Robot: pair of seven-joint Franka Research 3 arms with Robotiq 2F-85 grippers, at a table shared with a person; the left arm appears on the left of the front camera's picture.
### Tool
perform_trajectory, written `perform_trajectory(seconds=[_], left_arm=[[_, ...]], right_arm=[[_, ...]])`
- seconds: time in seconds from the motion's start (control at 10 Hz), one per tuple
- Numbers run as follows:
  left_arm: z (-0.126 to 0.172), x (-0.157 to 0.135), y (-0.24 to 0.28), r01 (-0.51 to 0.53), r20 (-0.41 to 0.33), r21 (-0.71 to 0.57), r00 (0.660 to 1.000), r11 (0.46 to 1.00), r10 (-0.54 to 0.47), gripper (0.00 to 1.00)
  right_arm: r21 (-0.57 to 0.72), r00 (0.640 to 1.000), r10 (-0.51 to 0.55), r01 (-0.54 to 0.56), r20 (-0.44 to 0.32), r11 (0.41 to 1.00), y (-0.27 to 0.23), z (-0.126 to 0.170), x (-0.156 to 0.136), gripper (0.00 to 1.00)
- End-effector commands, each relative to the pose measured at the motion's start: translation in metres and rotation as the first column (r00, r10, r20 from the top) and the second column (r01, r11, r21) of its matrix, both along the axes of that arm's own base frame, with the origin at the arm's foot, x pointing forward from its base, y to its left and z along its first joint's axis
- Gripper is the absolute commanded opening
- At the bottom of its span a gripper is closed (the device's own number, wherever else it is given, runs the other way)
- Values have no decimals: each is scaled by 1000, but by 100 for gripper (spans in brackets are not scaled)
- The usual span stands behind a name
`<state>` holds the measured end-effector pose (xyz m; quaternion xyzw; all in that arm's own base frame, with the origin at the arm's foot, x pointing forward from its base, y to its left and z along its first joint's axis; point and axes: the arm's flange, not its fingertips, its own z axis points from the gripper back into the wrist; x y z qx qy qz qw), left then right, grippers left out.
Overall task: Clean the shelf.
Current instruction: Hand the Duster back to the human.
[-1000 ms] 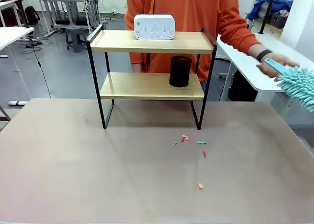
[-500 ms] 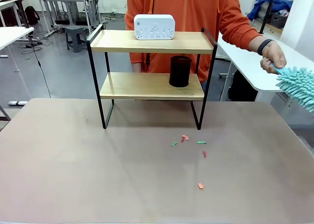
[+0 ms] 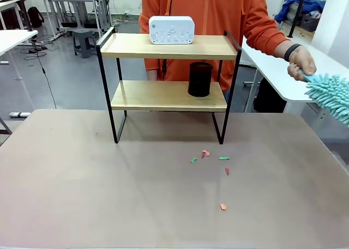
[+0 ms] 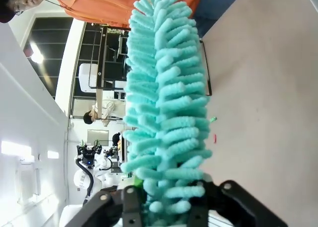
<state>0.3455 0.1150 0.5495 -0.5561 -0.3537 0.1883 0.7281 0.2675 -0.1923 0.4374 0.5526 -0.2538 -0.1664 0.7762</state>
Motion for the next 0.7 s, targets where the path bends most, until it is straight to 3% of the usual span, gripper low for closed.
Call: perform_trajectory(seconds=[0.0,0.1,0.5,0.6], left_arm=[[1,-1,2,9,5,1,1000,1000,-9,100],[1,-1,2,9,5,1,1000,1000,-9,100],[0,0,0,0,0,0,1000,1000,0,100],[-15,-1,-25,120,-18,-57,992,991,-122,100]], right_arm=[[6,1000,22,-22,17,1000,3,3,-2,78],[7,1000,26,-26,18,1000,4,3,-3,100],[13,996,78,-78,42,997,21,7,-1,100],[31,992,107,-109,60,994,35,14,-2,100]])
